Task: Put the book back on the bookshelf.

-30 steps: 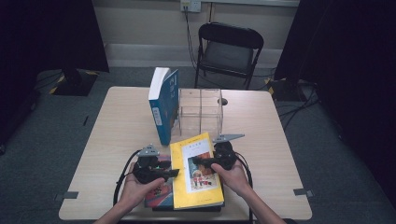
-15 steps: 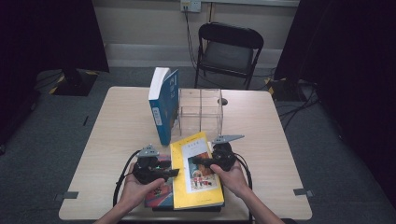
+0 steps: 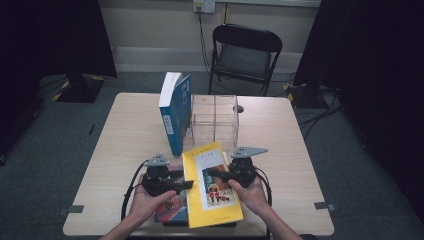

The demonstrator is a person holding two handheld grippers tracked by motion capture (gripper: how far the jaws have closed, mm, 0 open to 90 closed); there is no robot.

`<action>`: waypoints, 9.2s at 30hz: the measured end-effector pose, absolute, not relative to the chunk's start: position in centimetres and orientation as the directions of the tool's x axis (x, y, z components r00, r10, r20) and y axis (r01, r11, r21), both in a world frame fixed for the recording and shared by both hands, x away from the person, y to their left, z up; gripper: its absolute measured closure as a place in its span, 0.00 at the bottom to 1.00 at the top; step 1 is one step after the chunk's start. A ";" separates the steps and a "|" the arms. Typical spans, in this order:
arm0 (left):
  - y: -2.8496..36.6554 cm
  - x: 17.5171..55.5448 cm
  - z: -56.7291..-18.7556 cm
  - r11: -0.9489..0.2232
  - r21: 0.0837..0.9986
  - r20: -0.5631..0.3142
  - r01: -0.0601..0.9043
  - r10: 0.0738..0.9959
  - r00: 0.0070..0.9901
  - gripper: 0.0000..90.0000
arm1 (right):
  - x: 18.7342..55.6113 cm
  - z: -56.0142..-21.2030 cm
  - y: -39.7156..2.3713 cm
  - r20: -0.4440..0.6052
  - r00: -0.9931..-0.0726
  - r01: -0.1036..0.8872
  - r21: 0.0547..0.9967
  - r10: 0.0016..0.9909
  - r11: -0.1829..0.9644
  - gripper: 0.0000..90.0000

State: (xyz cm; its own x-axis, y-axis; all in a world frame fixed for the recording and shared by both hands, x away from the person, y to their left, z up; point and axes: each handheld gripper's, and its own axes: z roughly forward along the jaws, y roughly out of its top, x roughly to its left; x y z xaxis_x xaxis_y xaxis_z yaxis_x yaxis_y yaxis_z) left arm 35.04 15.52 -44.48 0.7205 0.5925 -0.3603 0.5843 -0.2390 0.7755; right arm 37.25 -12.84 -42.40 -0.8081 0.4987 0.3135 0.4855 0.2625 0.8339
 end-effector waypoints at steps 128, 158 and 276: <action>13.5 31.8 -35.5 -0.177 0.959 -0.105 0.220 0.499 0.860 0.78 | 36.5 -37.3 -17.5 0.152 -0.851 0.271 0.947 0.502 0.174 0.38; 12.1 32.0 -36.1 -0.187 0.961 -0.081 0.203 0.513 0.855 0.81 | 35.5 -37.9 -16.5 0.113 -0.872 0.258 0.933 0.475 0.251 0.63; 12.0 40.9 -33.4 -0.065 0.962 -0.100 0.266 0.821 0.562 0.84 | 39.1 -49.7 -25.1 -0.005 -0.560 0.581 0.710 0.828 0.397 0.14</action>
State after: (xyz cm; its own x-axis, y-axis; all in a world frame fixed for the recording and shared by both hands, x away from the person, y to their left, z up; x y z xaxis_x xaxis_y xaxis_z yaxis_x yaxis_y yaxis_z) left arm 40.86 12.03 -33.40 0.5622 0.8209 -0.1003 0.2662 -0.0649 0.9617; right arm 39.11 -25.08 -49.72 -0.5602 0.8284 -0.0046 0.5814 0.3971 0.7102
